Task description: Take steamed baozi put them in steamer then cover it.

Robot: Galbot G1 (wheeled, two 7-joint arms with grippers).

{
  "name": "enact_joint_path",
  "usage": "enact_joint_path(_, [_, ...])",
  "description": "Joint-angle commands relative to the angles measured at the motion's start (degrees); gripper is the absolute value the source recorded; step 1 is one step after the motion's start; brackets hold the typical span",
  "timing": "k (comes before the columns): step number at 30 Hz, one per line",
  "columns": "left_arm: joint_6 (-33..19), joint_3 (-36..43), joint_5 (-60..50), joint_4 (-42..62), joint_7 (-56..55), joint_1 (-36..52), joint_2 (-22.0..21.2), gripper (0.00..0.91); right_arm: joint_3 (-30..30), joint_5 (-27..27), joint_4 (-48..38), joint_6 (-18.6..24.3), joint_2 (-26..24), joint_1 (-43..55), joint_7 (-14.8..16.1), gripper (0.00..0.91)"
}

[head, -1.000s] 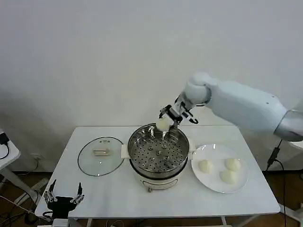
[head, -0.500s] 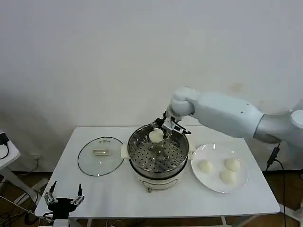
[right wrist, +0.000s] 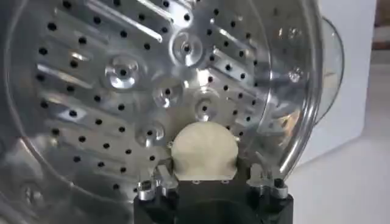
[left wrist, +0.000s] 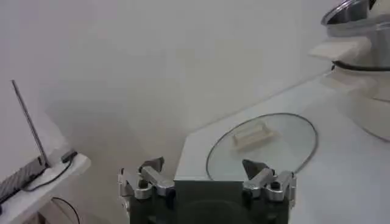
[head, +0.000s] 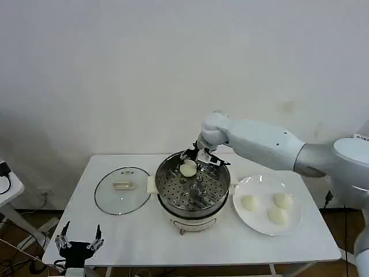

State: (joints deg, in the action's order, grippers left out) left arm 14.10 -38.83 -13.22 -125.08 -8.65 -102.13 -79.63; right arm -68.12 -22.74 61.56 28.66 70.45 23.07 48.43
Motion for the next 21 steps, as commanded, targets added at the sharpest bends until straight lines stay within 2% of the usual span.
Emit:
enact_joint_path(1, [0.00, -0.04, -0.02, 0.01, -0.02, -0.01, 0.01, 0.907, 0.82, -4.63, -3.18, 2.32, 0.91, -0.60, -0.40, 0.685])
enact_joint_path(14, [0.11, 0.15, -0.27, -0.12, 0.09, 0.05, -0.14, 0.907, 1.14, -3.41, -3.27, 3.44, 1.70, -1.83, -1.42, 0.695])
enact_joint_path(15, [0.11, 0.15, -0.27, -0.12, 0.09, 0.04, -0.14, 0.907, 1.14, -3.43, -3.20, 3.45, 1.69, -1.83, -1.40, 0.907])
enact_joint_path(21, [0.18, 0.26, -0.32, -0.41, 0.10, -0.13, -0.22, 0.907, -0.31, -0.20, -1.29, 2.57, 0.70, -0.69, -0.47, 0.907])
